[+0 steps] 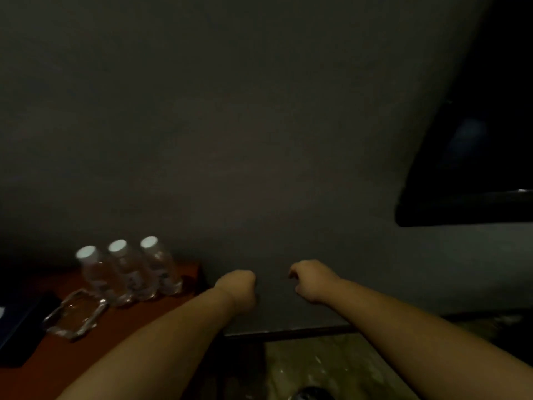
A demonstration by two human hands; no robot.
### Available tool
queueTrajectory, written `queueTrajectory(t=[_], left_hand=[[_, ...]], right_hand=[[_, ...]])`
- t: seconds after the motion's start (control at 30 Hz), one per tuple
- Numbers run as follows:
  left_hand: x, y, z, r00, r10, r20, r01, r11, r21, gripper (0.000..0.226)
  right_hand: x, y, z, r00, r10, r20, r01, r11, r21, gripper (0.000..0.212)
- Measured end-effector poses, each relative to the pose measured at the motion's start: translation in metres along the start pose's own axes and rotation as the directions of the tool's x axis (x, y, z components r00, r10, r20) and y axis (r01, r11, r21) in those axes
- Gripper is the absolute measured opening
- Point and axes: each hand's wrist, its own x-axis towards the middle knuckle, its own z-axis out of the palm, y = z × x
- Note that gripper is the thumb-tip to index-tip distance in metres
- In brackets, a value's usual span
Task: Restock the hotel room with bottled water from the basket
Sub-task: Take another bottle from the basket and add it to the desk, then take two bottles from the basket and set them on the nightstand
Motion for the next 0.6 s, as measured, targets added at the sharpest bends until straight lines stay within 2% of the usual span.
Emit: queueTrajectory(t=[0.1, 0.23, 0.4, 0.6], left_hand=[[-0.005, 0.082, 0.008, 0.99, 0.139, 0.025, -0.14, 0.988, 0.067, 0.038], [-0.015, 0.189, 0.037, 0.941, 0.334, 0.049, -0.338, 0.93, 0.145, 0.038], [-0.039, 0.31, 0.082, 0.852, 0.51, 0.118, -0.524, 0.832, 0.183, 0.038], [-0.072, 0.43, 0.126, 0.736, 0.649, 0.191, -0.677, 0.705, 0.212, 0.032]], right_hand=[[-0.053, 0.066, -0.002, 0.995, 0.091, -0.043, -0.091, 0.996, 0.017, 0.041], [-0.127, 0.15, 0.0, 0.97, 0.213, -0.113, -0.203, 0.975, 0.096, 0.037], [-0.226, 0.24, 0.013, 0.918, 0.364, -0.157, -0.339, 0.926, 0.164, 0.028], [-0.33, 0.318, 0.031, 0.829, 0.542, -0.138, -0.501, 0.83, 0.245, 0.026]])
